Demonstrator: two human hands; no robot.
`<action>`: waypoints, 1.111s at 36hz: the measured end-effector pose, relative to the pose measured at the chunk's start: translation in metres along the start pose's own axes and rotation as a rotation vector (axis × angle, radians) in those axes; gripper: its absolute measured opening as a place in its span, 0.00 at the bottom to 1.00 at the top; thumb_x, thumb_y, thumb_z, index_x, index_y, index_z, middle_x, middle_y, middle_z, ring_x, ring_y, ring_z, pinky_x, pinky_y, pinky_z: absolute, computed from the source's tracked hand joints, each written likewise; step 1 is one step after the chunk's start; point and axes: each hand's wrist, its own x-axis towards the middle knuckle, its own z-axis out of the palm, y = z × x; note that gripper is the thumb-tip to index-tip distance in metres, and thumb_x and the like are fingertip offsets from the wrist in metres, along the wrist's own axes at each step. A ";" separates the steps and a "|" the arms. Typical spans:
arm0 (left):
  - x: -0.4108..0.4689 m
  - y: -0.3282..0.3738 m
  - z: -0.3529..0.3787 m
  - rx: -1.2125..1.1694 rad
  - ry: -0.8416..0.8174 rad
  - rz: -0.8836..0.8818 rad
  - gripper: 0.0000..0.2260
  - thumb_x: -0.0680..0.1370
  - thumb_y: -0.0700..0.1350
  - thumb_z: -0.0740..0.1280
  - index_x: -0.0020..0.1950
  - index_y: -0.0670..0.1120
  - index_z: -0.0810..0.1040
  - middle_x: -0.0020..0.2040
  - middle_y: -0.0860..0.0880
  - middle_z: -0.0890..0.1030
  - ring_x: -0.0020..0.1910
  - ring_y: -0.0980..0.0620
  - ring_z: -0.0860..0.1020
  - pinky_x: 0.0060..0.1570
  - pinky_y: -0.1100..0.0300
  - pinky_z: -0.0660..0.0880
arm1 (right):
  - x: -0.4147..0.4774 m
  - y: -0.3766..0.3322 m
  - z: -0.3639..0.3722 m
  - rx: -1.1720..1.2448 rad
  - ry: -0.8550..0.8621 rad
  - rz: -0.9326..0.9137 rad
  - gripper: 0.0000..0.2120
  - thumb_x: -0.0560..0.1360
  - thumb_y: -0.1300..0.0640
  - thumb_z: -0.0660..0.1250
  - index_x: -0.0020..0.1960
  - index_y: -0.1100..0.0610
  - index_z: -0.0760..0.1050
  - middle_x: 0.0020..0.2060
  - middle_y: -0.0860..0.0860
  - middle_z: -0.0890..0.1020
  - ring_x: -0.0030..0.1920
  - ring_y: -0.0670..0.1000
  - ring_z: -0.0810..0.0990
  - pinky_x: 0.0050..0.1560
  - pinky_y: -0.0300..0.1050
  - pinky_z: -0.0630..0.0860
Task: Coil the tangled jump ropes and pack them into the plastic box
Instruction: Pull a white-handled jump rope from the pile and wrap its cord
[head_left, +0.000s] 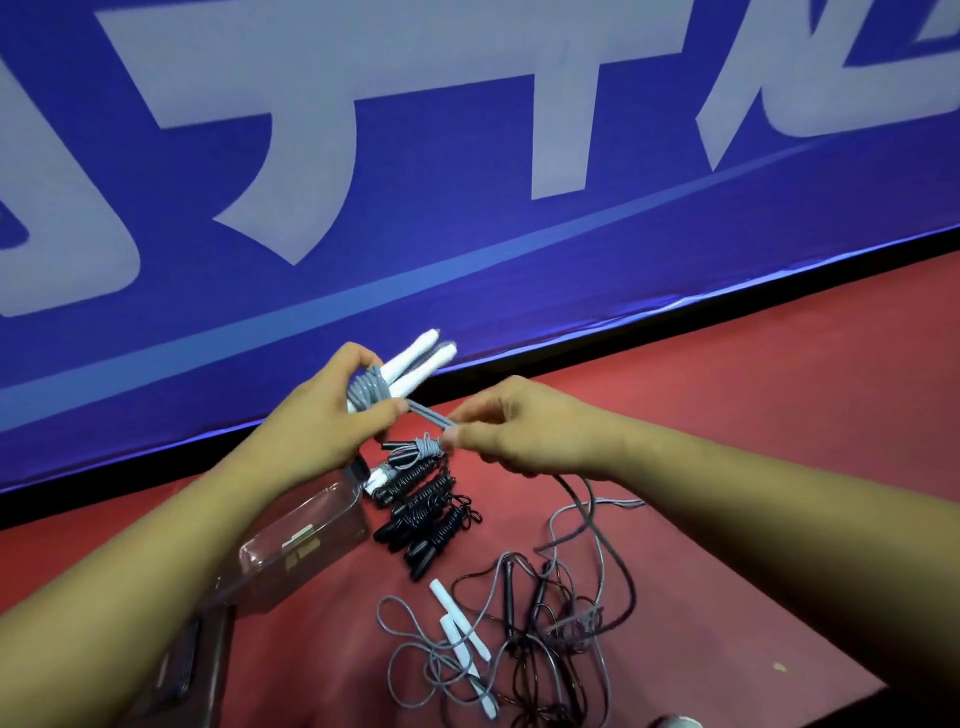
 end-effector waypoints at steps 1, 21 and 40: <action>-0.001 -0.002 0.000 0.083 -0.036 0.012 0.14 0.76 0.53 0.71 0.52 0.56 0.66 0.33 0.49 0.81 0.26 0.51 0.72 0.33 0.54 0.71 | 0.001 -0.005 0.001 -0.107 0.012 -0.046 0.09 0.79 0.55 0.67 0.49 0.60 0.83 0.23 0.45 0.70 0.23 0.42 0.65 0.26 0.33 0.62; -0.018 0.023 0.025 0.210 -0.344 0.348 0.20 0.71 0.65 0.69 0.47 0.49 0.74 0.32 0.50 0.76 0.29 0.54 0.73 0.30 0.61 0.67 | 0.002 -0.002 -0.030 -0.029 0.131 -0.056 0.08 0.68 0.58 0.79 0.39 0.62 0.82 0.24 0.44 0.76 0.24 0.41 0.68 0.28 0.32 0.65; -0.005 0.020 0.001 -0.497 0.115 0.006 0.10 0.78 0.46 0.69 0.59 0.52 0.75 0.33 0.41 0.80 0.21 0.47 0.69 0.22 0.64 0.65 | 0.005 0.017 -0.001 0.334 0.000 0.072 0.11 0.81 0.60 0.62 0.54 0.69 0.78 0.27 0.52 0.73 0.24 0.47 0.67 0.31 0.43 0.66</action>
